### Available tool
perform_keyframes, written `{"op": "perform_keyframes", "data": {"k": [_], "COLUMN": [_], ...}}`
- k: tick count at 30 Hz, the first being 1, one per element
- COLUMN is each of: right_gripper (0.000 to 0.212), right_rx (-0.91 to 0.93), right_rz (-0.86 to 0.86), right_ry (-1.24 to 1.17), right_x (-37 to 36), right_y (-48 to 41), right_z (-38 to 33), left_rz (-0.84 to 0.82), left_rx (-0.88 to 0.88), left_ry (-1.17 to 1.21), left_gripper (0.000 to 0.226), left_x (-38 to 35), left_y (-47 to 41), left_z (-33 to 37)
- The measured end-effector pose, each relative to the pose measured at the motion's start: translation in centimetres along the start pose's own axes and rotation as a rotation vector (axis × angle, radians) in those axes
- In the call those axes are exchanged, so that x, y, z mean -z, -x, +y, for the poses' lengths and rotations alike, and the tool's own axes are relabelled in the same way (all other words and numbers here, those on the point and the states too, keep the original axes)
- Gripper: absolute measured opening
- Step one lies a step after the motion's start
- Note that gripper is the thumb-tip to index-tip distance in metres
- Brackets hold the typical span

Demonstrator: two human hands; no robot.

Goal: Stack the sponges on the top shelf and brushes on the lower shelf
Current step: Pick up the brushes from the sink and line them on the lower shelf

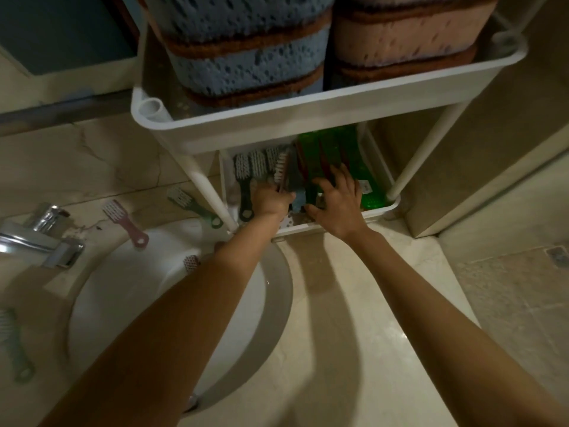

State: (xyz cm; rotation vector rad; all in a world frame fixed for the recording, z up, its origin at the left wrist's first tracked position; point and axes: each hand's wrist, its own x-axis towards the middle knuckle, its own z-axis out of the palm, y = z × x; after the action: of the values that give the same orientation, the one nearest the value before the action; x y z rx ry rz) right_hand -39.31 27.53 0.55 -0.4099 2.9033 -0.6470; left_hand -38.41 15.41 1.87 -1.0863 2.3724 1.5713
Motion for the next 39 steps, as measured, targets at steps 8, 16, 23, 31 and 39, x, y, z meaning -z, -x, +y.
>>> {"op": "perform_keyframes", "data": {"k": [8, 16, 23, 31, 39], "right_gripper": [0.053, 0.065, 0.025, 0.018, 0.018], "right_rx": [-0.024, 0.262, 0.359, 0.144, -0.114], "right_rz": [-0.010, 0.241, 0.206, 0.203, -0.064], "right_ry": [-0.024, -0.111, 0.016, -0.116, -0.793], "right_x": [0.1, 1.4, 3.0, 3.4, 2.9], "right_y": [-0.1, 0.8, 0.3, 0.5, 0.9], "right_z": [0.1, -0.8, -1.5, -0.8, -3.4], "left_rz": [-0.043, -0.088, -0.228, 0.156, -0.209], "left_rx": [0.053, -0.231, -0.398, -0.571, -0.074], "left_ry": [0.114, -0.314, -0.730, -0.289, 0.292], "left_gripper": [0.039, 0.027, 0.023, 0.054, 0.042], "left_x": [0.0, 3.2, 5.9, 5.7, 4.6], "left_y": [0.0, 2.0, 4.3, 4.9, 5.2], "left_z": [0.4, 1.1, 3.3, 2.4, 0.8]}}
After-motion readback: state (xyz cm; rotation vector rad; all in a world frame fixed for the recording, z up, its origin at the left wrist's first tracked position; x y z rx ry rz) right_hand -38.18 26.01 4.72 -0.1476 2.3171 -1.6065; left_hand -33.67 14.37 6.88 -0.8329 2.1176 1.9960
